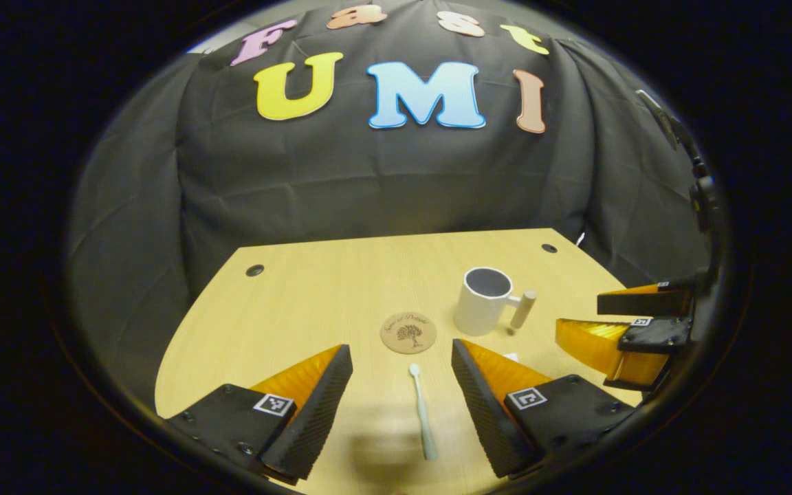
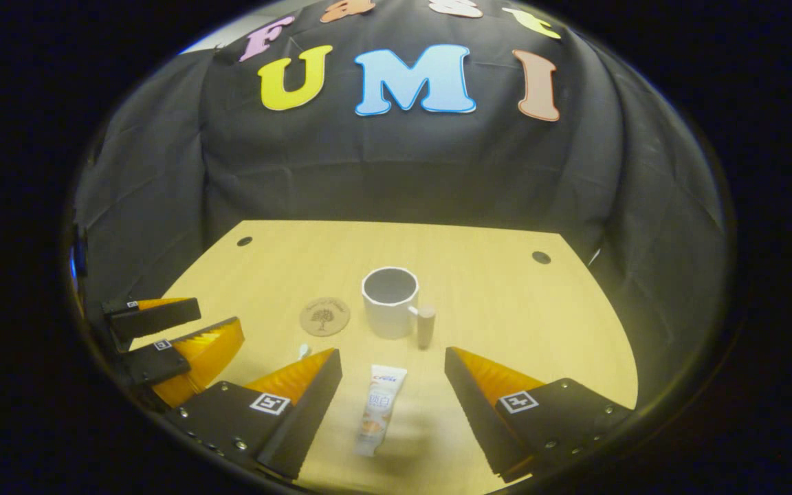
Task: Put the toothbrush and toothpaste on the desktop into the cup, then pick up the cup and place it on the coaster on the desktop.
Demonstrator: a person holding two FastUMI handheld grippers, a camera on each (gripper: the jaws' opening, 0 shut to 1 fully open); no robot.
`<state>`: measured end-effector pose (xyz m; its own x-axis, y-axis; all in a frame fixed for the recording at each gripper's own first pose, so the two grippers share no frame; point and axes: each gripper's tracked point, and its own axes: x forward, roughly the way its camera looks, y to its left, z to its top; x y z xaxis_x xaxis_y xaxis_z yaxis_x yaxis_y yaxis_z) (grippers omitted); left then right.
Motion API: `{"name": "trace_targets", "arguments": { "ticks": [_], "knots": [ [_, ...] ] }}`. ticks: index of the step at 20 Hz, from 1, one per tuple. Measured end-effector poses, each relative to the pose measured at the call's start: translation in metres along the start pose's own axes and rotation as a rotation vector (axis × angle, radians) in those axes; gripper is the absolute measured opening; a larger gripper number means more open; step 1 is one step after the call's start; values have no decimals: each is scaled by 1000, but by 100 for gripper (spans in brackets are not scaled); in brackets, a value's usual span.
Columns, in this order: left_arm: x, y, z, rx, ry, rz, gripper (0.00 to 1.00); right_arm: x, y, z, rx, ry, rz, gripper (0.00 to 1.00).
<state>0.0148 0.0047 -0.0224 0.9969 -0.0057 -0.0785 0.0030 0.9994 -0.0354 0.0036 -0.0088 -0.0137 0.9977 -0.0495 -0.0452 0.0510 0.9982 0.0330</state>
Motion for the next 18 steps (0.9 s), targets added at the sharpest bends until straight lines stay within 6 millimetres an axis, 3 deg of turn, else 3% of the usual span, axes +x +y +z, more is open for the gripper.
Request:
{"name": "trace_targets", "arguments": {
  "ticks": [5,6,7,9,10,12,18],
  "knots": [
    [7,2,-11,2,43,-7,92,8,8,-13,-6,51,5,95],
    [9,1,-14,1,53,-10,97,10,9,-14,-8,62,7,95],
    [10,1,-17,1,63,-14,92,11,11,-16,-9,72,7,94],
    [13,-1,-22,2,86,-20,97,15,13,-22,-4,98,13,95],
    [14,-2,-26,2,98,-24,93,17,12,-25,4,113,11,93],
    [17,-4,-33,0,123,-32,97,21,11,-29,28,137,8,92],
    [30,-8,-59,-17,218,-41,97,35,6,-51,58,235,-9,91]
  ]
}}
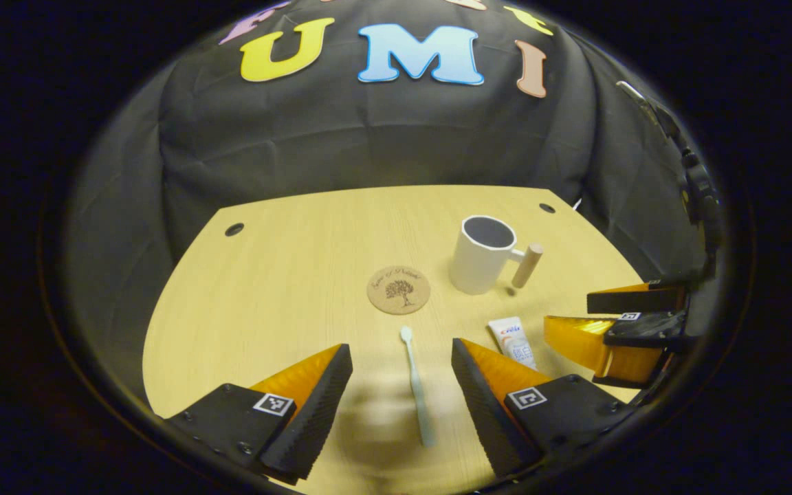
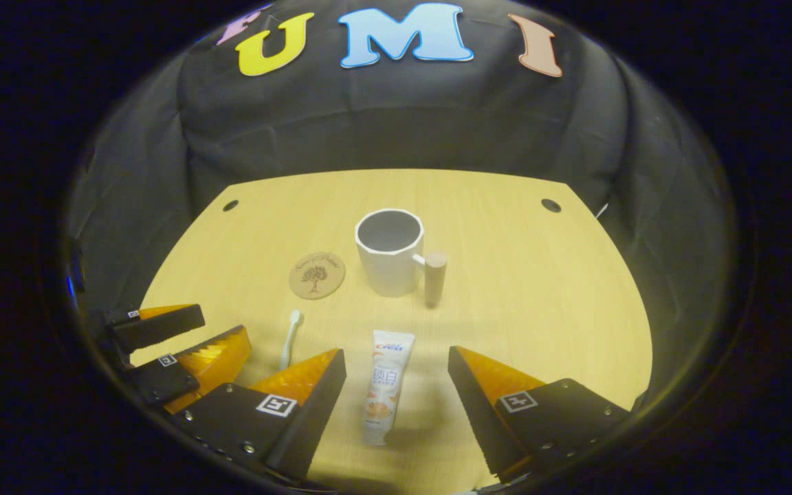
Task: Put the toothbrush and toothpaste on the desktop into the cup, then pick up the cup and place it on the coaster on the desktop.
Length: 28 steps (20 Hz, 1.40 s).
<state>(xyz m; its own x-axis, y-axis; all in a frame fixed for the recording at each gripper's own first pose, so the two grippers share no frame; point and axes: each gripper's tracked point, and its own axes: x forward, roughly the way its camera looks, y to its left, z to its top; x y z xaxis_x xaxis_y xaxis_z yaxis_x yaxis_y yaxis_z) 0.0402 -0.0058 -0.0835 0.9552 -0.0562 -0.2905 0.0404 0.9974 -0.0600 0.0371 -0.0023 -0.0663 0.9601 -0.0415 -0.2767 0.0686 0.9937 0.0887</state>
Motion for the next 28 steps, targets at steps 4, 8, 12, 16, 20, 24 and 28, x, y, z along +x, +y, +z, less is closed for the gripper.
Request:
{"name": "trace_targets", "arguments": {
  "ticks": [4,8,12,16,20,24,28],
  "knots": [
    [8,-1,-16,-20,75,-4,97,12,2,-9,5,67,3,91],
    [26,-4,-38,-56,158,-4,98,24,4,-19,20,137,13,91],
    [40,-4,-55,-107,227,-10,98,38,5,-29,30,204,18,91],
    [54,-2,-67,-137,278,4,98,48,5,-39,37,260,18,91],
    [63,1,-77,-158,323,19,99,57,6,-45,40,306,14,91],
    [70,5,-86,-160,356,45,96,65,5,-51,31,340,3,91],
    [72,6,-88,-117,367,72,96,71,5,-61,32,367,5,88]
  ]
}}
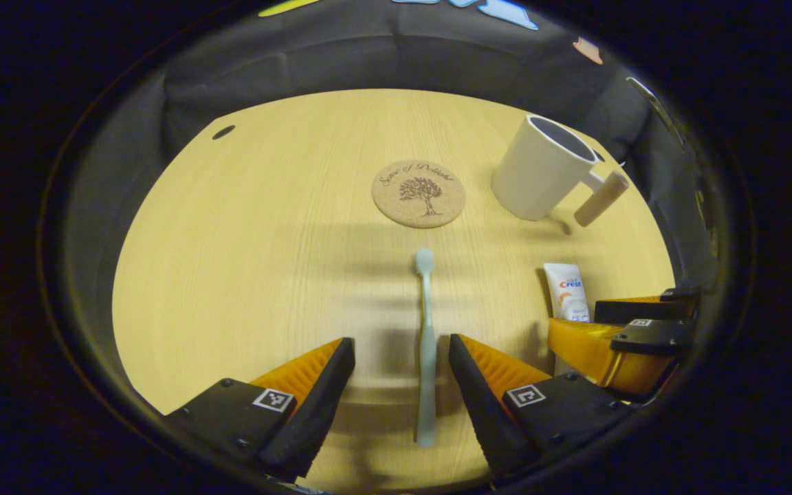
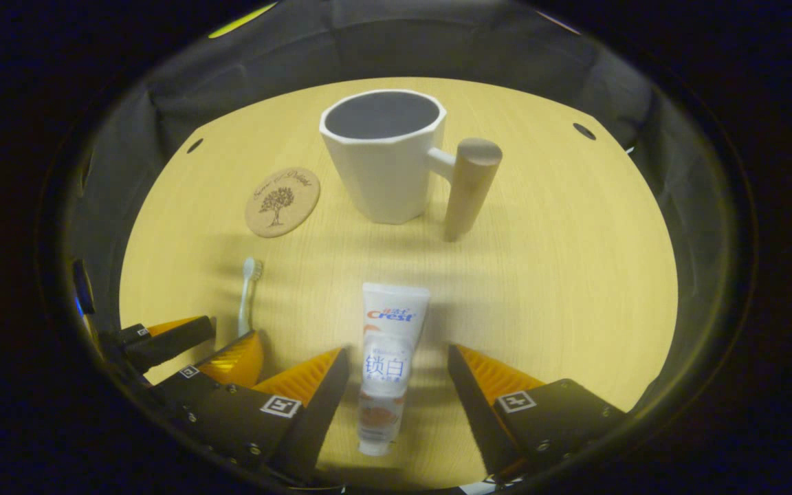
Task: Put the toothbrush and toothpaste on the desktop into the cup, then pick up the cup and place it on the coaster on the desktop.
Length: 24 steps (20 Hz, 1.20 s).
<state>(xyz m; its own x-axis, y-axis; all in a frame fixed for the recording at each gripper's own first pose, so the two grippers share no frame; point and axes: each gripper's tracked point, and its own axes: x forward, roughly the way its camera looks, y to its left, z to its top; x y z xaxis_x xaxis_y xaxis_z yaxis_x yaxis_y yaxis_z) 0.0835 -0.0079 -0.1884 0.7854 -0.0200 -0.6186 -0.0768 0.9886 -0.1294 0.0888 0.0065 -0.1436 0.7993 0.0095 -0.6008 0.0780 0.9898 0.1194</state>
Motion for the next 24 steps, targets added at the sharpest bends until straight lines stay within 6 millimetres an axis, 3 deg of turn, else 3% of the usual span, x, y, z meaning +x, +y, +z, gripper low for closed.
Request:
{"name": "trace_targets", "arguments": {
  "ticks": [1,2,6,7,8,10,11,12,14,15,17,19,20,22,24],
  "knots": [
    [1,0,0,18,0,13,96,3,1,-4,5,11,1,77],
    [1,-2,0,31,-7,14,95,4,-6,-13,-7,44,-22,78],
    [2,1,2,8,-19,26,91,4,-5,-15,-41,34,-36,82],
    [2,2,3,0,-27,30,90,4,-5,-15,-40,38,-42,77],
    [3,2,5,-5,-26,34,81,4,-5,-15,-36,41,-40,72],
    [2,0,5,9,-28,38,80,0,-10,-12,-14,40,-48,71],
    [3,-1,5,11,-30,36,76,2,-10,-17,5,56,-51,53],
    [3,-2,7,12,-28,40,55,0,-11,-15,13,55,-44,53],
    [4,-2,6,24,-18,44,54,7,-18,-17,34,68,-50,52],
    [4,-5,9,25,-25,46,54,2,-16,-15,46,62,-43,35],
    [7,-6,7,36,-19,58,18,1,-18,-14,55,63,-29,36],
    [8,-6,9,57,-21,61,19,0,-17,-14,74,66,-4,26],
    [8,-6,6,56,-3,70,12,-2,-18,-15,76,66,6,26],
    [6,-5,7,59,-5,70,12,-3,-16,-15,130,54,37,14],
    [6,-7,8,48,-15,65,12,-1,-15,-14,144,47,63,14]
  ]
}}
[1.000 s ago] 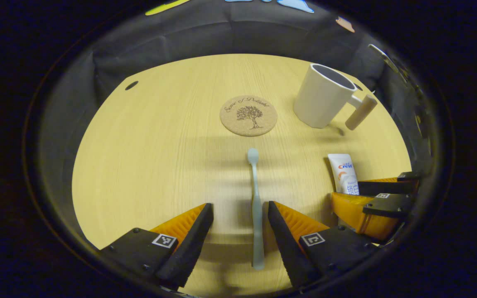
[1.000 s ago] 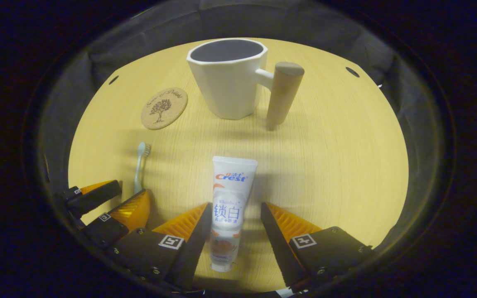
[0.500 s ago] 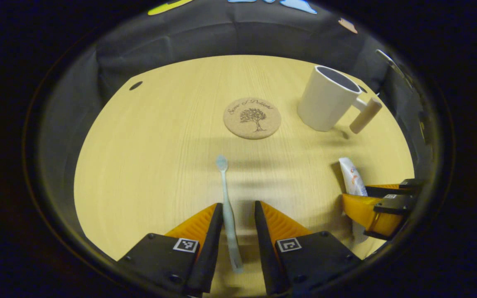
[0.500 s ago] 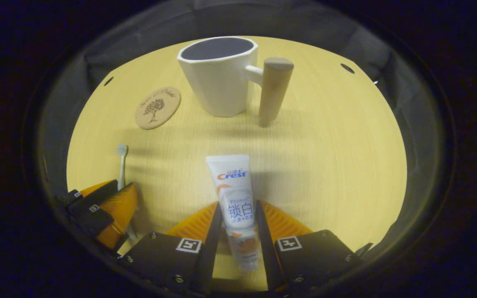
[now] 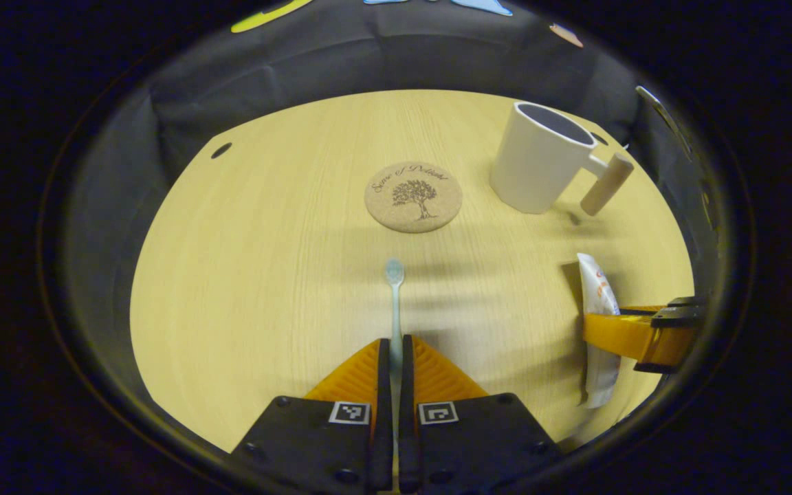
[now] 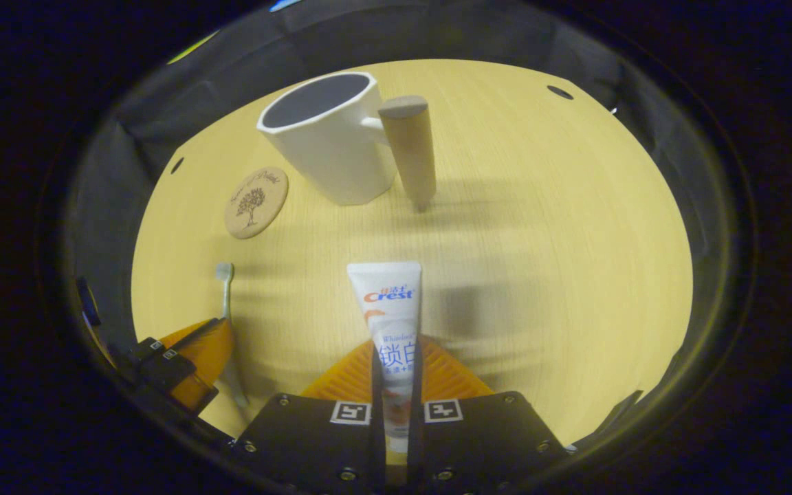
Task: Put the toothbrush and toothpaste on the desktop into the cup, then pick up the cup and place it on the coaster on the desktop.
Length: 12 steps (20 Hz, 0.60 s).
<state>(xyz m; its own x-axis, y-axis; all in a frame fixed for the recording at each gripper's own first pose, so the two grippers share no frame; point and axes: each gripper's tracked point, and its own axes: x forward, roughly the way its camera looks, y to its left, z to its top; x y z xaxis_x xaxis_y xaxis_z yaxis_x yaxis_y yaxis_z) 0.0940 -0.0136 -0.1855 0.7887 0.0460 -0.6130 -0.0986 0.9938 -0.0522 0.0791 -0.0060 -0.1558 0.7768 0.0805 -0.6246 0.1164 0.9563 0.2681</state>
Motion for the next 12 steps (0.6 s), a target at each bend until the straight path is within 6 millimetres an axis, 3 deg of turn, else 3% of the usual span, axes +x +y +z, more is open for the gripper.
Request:
{"name": "trace_targets", "arguments": {
  "ticks": [7,12],
  "knots": [
    [-5,1,3,-34,-53,-31,12,-12,3,9,-15,-60,58,14],
    [-23,8,22,-11,-136,-19,12,-25,4,21,-20,-123,86,14]
  ]
}}
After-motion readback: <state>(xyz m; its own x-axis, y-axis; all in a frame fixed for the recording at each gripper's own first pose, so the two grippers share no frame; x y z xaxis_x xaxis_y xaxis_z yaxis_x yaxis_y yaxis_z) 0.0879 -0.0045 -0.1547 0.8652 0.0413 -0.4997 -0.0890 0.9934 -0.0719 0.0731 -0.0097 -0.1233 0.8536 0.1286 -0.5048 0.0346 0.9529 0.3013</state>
